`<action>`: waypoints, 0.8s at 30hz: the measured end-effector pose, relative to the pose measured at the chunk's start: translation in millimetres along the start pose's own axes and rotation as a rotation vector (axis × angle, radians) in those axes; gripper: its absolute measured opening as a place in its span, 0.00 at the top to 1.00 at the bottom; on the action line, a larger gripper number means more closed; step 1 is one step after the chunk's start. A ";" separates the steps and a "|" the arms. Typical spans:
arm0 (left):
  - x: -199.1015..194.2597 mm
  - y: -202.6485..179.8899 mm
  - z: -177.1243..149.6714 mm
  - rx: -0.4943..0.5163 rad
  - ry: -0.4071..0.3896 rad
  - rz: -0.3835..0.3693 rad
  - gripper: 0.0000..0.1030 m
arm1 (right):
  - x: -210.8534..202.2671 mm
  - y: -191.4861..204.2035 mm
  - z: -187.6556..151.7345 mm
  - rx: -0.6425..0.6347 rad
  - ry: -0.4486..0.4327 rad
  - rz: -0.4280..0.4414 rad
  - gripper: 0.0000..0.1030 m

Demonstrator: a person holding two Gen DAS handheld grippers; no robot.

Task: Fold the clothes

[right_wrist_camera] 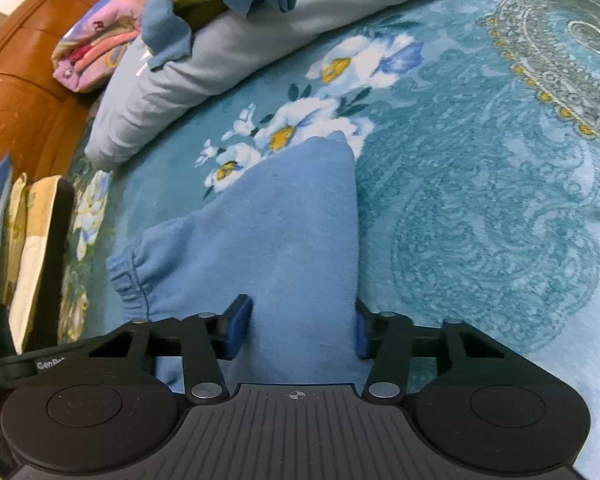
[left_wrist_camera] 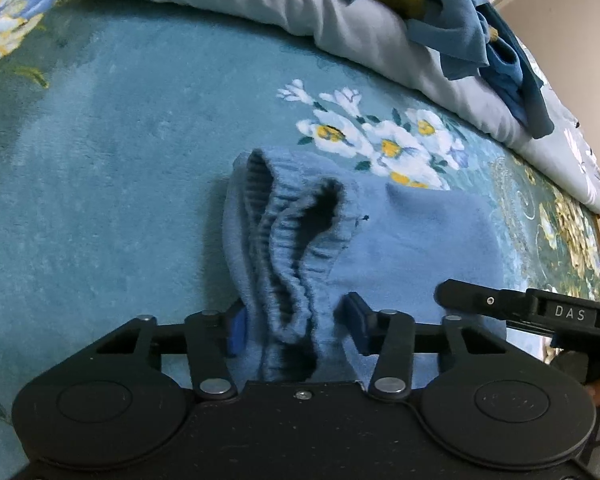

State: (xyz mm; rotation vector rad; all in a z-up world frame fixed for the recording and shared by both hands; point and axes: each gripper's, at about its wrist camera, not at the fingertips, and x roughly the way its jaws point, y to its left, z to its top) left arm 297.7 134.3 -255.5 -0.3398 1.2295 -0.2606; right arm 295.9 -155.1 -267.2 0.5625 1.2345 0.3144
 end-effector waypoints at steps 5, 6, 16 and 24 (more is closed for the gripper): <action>-9.4 -8.7 -2.0 0.025 -0.016 0.005 0.72 | -9.0 2.5 -2.2 0.007 -0.016 0.018 0.72; -11.9 -11.6 -1.9 0.033 -0.018 0.007 0.73 | -11.2 4.0 -2.7 0.006 -0.019 0.018 0.74; -45.3 -54.0 -9.8 0.077 -0.028 0.023 0.75 | -60.1 8.0 -8.9 0.027 -0.036 0.028 0.77; -103.3 -119.1 -28.3 0.090 -0.081 0.018 0.75 | -141.4 12.9 -3.7 -0.029 -0.033 0.048 0.77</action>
